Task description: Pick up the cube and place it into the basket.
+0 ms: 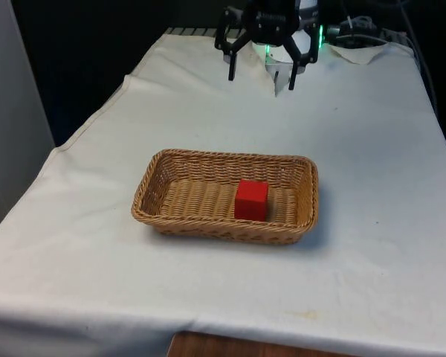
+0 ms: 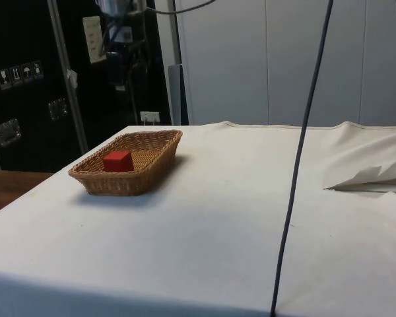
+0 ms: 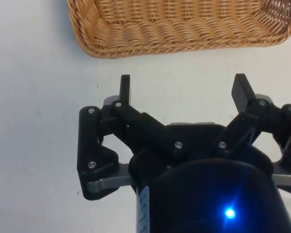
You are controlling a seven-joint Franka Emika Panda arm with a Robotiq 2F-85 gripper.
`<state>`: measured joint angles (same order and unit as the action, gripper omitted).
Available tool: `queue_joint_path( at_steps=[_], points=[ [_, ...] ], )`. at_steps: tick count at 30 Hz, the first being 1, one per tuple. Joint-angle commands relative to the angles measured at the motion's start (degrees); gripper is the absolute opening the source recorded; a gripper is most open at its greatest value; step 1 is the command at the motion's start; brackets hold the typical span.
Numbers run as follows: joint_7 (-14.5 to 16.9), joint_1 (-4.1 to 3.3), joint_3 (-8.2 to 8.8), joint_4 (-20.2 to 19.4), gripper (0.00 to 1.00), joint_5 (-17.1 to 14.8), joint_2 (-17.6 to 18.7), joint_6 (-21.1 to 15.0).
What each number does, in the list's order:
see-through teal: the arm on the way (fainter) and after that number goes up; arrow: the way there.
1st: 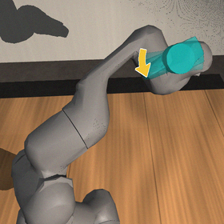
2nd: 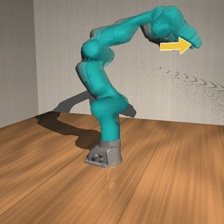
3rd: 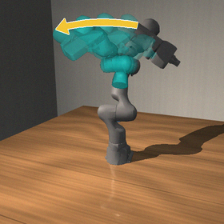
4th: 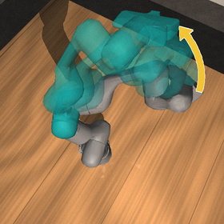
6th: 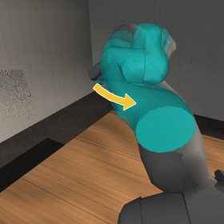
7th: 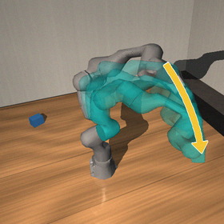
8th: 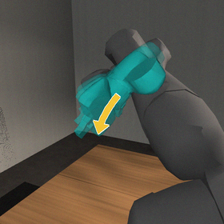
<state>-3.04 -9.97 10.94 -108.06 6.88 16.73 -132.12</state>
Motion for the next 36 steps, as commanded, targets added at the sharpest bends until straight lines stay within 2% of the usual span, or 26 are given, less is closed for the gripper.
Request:
queue_joint_path(
  at_steps=[1,3,7,11,12,13,19,20,27,28,29,35,36],
  points=[
    [-0.34,-0.17,0.11,-1.43,1.0,0.46,-1.09,-1.38],
    [0.0,0.0,0.0,-1.03,1.0,0.06,-0.74,-0.69],
    [-0.34,-0.17,0.11,-4.53,1.0,0.69,-3.44,-3.21],
    [-0.34,-0.17,0.11,-6.53,1.0,0.92,-4.98,-4.35],
    [0.0,0.0,0.0,-5.84,1.0,0.4,-4.47,-3.44],
    [-0.34,-0.17,0.06,-7.39,1.0,0.97,-5.73,-4.87],
    [-0.29,-0.11,0.06,-10.71,1.0,1.32,-8.48,-6.47],
    [0.0,0.0,-0.06,-9.68,1.0,0.74,-7.62,-5.39],
    [-0.17,-0.06,0.0,-14.5,1.0,1.72,-11.52,-8.59],
    [0.06,0.0,-0.06,-13.64,1.0,1.2,-10.77,-7.56],
    [-0.17,-0.06,0.0,-14.95,1.0,1.78,-11.86,-8.82],
    [0.0,-0.06,0.0,-17.7,1.0,2.06,-13.87,-10.37],
    [0.17,0.0,-0.06,-16.9,1.0,1.49,-13.24,-9.45]
  ],
)
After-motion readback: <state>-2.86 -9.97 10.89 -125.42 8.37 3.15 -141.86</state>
